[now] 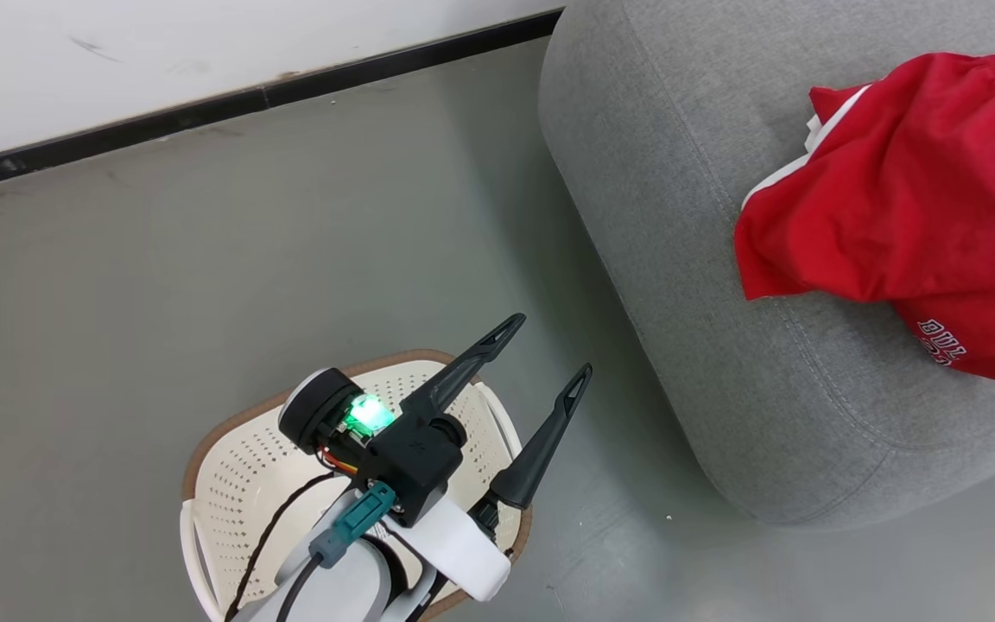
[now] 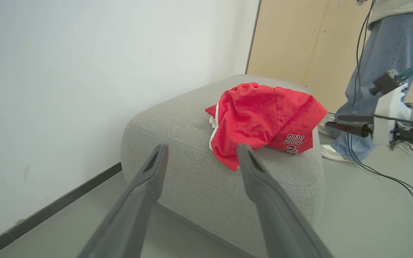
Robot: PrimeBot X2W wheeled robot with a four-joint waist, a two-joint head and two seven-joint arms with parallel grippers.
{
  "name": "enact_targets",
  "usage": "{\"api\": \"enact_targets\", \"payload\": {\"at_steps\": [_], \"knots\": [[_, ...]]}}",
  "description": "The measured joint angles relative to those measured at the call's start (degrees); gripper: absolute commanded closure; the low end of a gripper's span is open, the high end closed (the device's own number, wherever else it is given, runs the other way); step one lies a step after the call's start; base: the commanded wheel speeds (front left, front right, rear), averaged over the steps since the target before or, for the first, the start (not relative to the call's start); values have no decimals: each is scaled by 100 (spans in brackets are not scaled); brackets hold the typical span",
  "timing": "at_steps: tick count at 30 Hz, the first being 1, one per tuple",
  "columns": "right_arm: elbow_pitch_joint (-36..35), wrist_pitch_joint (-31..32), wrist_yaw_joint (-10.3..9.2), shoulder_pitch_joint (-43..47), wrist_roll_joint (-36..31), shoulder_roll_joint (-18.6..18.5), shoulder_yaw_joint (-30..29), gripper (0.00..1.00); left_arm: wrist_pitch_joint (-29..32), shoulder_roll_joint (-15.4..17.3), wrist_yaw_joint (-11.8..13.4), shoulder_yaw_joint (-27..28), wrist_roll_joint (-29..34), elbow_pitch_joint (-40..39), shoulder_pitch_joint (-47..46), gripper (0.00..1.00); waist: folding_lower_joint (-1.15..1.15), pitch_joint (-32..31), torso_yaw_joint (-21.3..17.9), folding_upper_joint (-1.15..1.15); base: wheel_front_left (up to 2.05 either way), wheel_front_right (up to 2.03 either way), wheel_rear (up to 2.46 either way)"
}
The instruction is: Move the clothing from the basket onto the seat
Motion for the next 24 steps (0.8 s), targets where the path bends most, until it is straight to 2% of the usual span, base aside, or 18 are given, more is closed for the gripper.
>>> {"api": "enact_targets", "payload": {"at_steps": [13,24], "knots": [[-1071,-223,0,141,147,-105,432,0,-101,26,53,96,-51,52,1,0,0,-142,-120,0,0,0,0],[-1823,-268,0,286,311,-442,770,0,-194,-1,155,183,-101,100,15,0,0,-369,-63,0,0,0,0]]}}
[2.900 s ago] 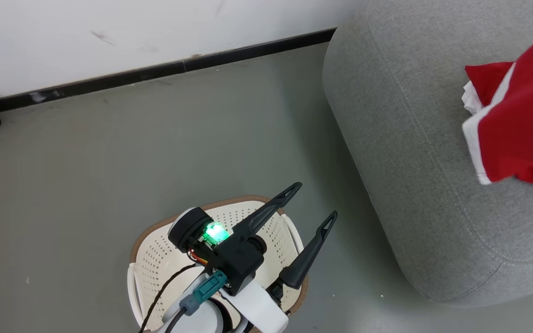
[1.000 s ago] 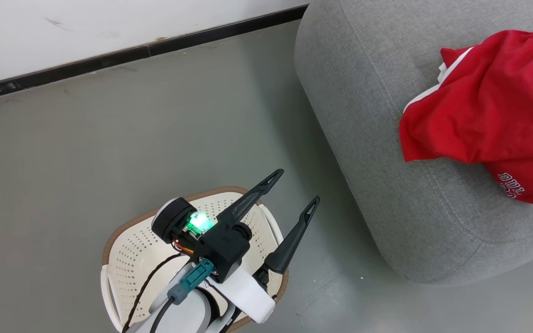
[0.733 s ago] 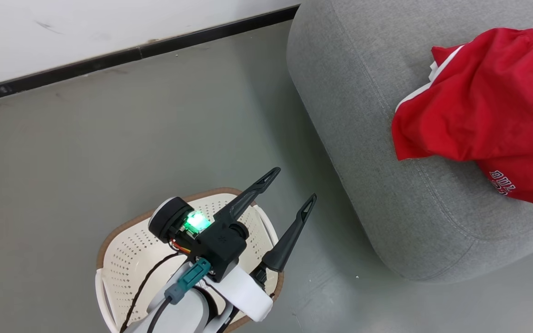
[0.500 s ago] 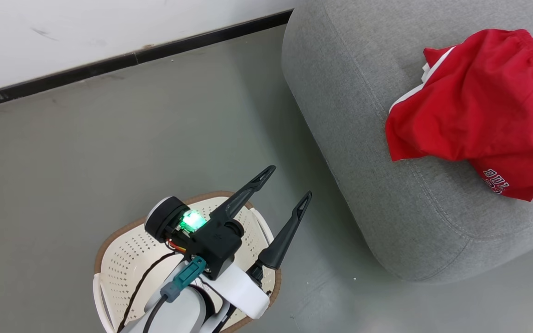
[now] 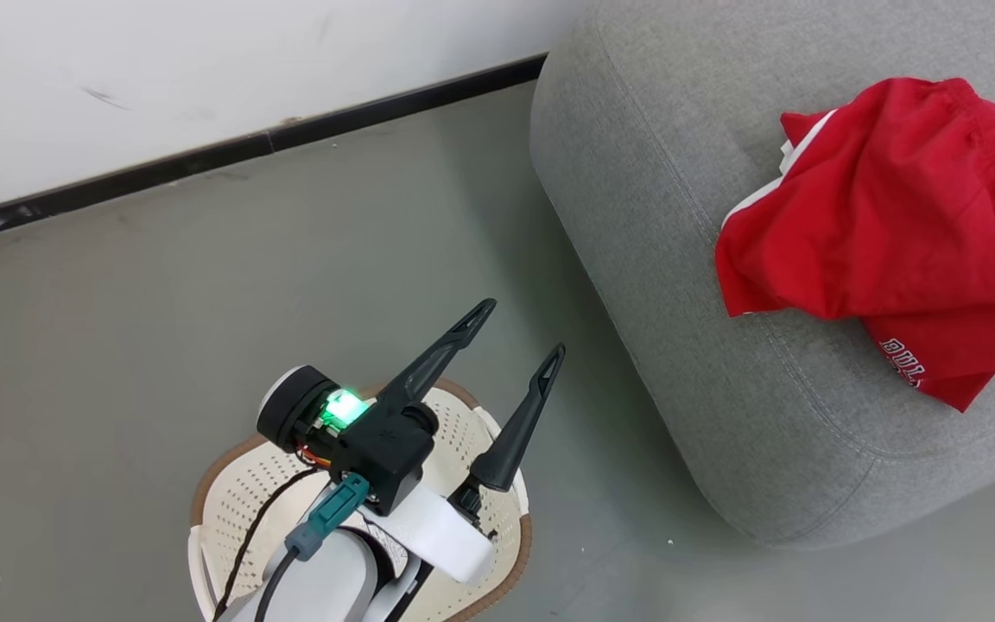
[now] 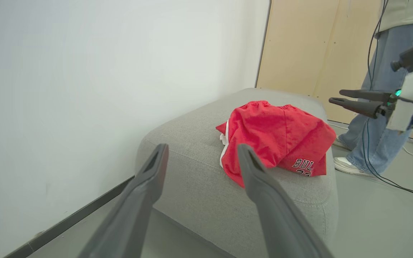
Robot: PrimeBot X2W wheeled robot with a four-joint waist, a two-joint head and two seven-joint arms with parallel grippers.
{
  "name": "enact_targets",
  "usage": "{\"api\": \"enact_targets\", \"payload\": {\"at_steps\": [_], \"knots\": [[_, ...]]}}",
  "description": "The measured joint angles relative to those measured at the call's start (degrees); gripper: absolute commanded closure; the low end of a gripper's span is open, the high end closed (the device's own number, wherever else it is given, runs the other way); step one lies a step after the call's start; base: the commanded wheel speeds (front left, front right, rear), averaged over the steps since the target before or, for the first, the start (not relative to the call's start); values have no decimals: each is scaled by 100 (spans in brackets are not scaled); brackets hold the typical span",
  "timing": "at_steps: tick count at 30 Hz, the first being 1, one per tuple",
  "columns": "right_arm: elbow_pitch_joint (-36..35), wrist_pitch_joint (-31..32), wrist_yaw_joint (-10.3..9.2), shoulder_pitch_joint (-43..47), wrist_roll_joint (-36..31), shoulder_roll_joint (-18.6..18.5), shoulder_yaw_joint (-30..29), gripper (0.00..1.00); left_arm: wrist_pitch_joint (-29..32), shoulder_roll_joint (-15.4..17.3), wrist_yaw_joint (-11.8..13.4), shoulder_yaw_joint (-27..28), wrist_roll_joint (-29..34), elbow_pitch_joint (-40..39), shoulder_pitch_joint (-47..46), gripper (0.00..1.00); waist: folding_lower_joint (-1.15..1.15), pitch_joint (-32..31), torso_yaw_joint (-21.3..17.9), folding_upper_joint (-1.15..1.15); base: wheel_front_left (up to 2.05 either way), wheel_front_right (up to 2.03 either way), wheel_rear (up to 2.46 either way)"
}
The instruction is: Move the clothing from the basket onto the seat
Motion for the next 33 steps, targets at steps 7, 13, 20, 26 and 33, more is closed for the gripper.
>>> {"api": "enact_targets", "payload": {"at_steps": [7,13,20,26,33], "knots": [[-358,2,0,-48,7,-270,274,0,-52,-55,58,75,-64,51,48,0,0,-141,118,0,0,0,0],[-916,85,0,-319,-116,-157,505,0,-92,-43,190,263,-157,162,142,0,0,-280,254,0,0,0,0],[-1395,261,0,-511,-253,147,781,0,-143,-26,413,559,-264,303,293,0,0,-464,453,0,0,0,0],[-1605,369,0,-596,-303,389,949,0,-159,-20,614,844,-326,416,399,0,0,-604,619,0,0,0,0],[-1736,509,0,-648,-363,754,1045,0,-198,-18,868,1180,-465,549,576,0,0,-807,862,0,0,0,0]]}}
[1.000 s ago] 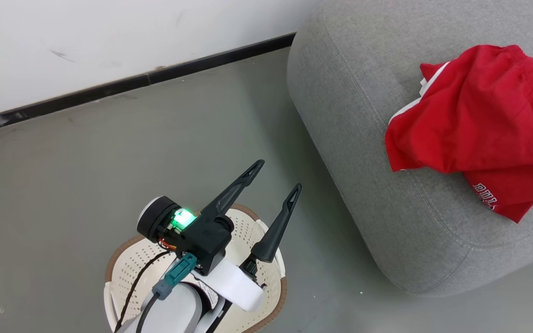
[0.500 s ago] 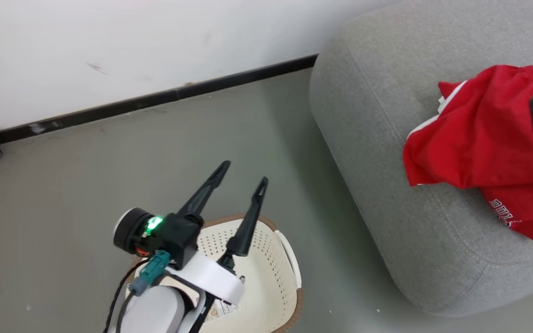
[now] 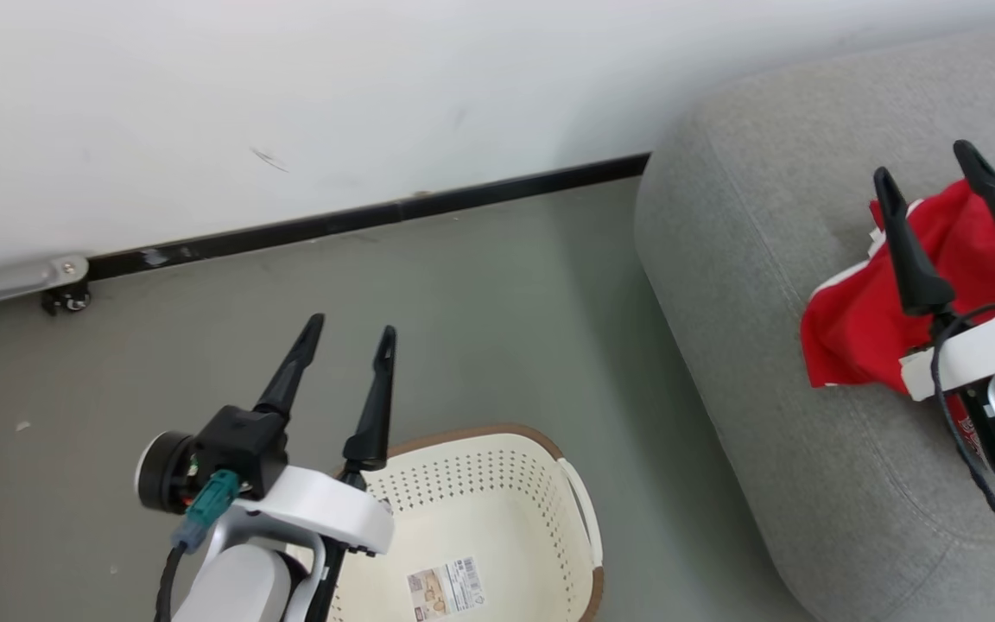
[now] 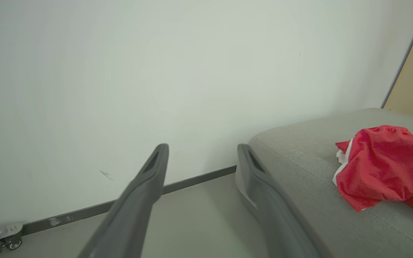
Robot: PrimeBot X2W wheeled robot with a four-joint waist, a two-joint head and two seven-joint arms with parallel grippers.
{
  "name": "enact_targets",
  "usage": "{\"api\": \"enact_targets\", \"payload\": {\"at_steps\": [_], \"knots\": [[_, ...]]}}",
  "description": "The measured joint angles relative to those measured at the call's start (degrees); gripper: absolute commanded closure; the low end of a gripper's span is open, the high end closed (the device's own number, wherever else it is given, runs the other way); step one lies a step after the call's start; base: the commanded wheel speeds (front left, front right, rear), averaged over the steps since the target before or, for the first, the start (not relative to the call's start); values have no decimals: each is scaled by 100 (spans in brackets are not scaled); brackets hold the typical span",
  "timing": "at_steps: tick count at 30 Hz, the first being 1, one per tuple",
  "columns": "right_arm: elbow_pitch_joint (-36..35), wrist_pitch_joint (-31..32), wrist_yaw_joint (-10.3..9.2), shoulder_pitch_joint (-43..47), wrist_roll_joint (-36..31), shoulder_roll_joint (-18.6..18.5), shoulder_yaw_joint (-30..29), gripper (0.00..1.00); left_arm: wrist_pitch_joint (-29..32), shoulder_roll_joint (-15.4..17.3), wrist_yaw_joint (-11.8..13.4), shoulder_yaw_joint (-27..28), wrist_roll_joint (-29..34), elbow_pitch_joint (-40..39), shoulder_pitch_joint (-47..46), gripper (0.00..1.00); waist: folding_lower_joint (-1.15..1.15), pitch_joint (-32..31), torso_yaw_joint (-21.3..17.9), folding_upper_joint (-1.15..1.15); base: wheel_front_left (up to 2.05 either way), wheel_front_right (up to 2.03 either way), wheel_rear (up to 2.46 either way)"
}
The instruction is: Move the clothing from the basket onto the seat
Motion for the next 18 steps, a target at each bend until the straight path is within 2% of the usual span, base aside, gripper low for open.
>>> {"api": "enact_targets", "payload": {"at_steps": [18], "knots": [[187,151,0,657,-49,924,-98,0,-2,22,579,630,-89,226,594,0,0,-543,634,0,0,0,0]]}}
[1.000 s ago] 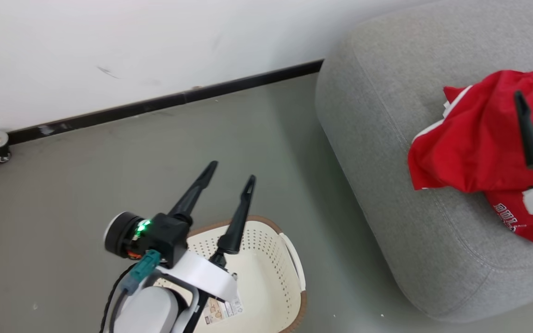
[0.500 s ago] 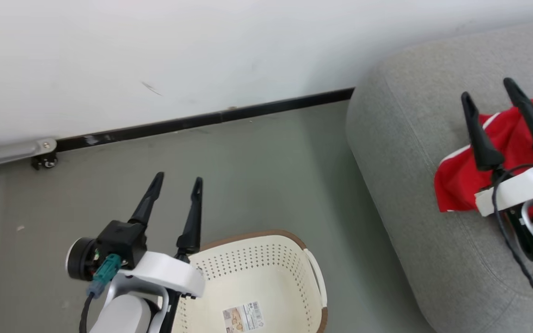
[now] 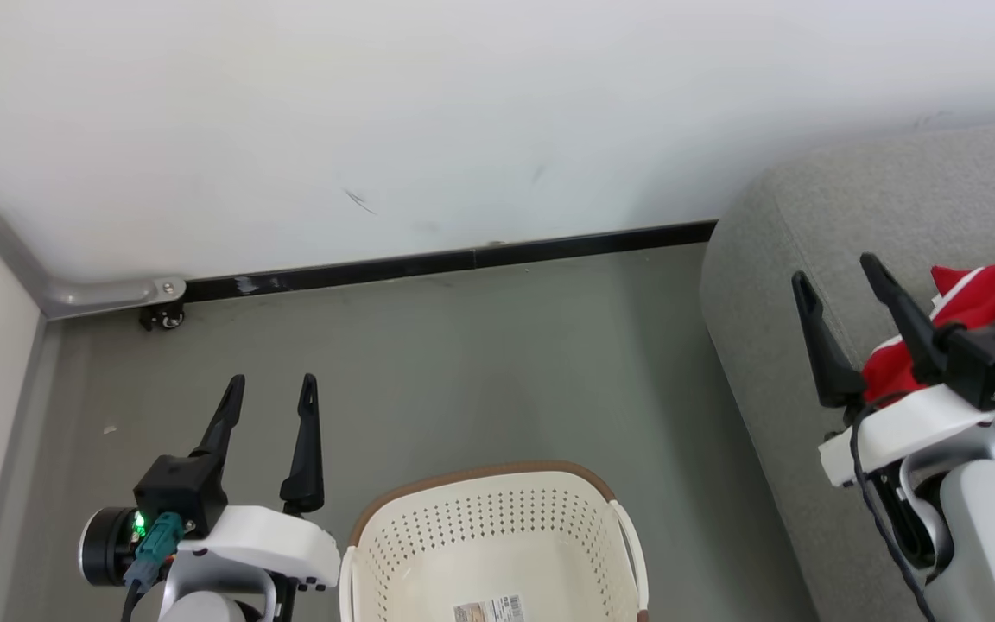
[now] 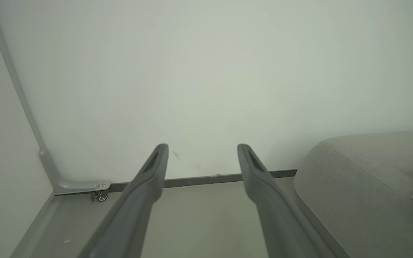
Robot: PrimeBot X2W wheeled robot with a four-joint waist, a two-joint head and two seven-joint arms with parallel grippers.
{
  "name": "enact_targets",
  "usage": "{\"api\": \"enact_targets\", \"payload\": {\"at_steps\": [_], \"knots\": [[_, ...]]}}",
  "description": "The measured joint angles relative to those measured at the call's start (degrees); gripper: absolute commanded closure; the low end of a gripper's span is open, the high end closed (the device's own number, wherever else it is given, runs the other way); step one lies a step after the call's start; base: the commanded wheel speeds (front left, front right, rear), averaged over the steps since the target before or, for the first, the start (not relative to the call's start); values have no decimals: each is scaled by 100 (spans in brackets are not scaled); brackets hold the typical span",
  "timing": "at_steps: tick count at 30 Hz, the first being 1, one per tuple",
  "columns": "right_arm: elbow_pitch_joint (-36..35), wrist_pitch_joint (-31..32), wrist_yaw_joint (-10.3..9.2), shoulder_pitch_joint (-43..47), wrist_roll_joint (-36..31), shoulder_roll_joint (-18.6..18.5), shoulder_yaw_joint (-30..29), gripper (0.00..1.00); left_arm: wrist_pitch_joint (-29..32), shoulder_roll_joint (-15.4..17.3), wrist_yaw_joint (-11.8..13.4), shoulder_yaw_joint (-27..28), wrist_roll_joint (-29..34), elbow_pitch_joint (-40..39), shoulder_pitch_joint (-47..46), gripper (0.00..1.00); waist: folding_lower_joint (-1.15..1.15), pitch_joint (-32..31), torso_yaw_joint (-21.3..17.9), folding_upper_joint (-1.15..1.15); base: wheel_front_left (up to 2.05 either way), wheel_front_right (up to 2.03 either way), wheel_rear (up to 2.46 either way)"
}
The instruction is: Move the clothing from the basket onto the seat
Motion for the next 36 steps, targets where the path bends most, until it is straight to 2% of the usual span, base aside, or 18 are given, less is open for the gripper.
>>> {"api": "enact_targets", "payload": {"at_steps": [11,19,36], "knots": [[47,4,0,697,-258,542,-358,0,0,27,267,243,57,8,387,0,0,-335,311,0,0,0,0],[-59,4,0,1191,-523,898,-471,0,0,20,268,276,58,-4,548,0,0,-524,431,0,0,0,0],[-436,121,0,1797,-649,990,-577,0,0,-1,326,349,122,-54,734,0,0,-671,539,0,0,0,0]]}}
